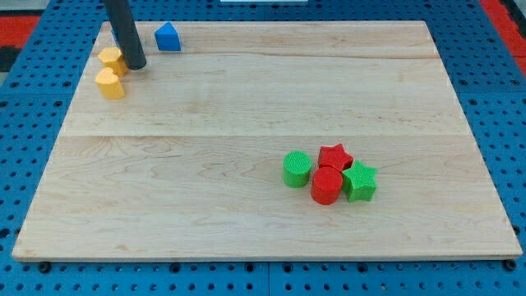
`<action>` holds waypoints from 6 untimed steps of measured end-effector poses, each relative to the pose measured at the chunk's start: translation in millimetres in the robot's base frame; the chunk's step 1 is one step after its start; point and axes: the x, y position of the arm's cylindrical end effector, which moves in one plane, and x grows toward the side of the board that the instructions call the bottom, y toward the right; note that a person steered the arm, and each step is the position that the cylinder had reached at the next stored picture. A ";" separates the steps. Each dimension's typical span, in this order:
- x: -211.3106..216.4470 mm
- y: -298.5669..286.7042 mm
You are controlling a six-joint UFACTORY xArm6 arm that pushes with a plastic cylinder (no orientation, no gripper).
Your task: Place the arm in between the blue cube and blue triangle
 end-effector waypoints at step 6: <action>-85.0 11.5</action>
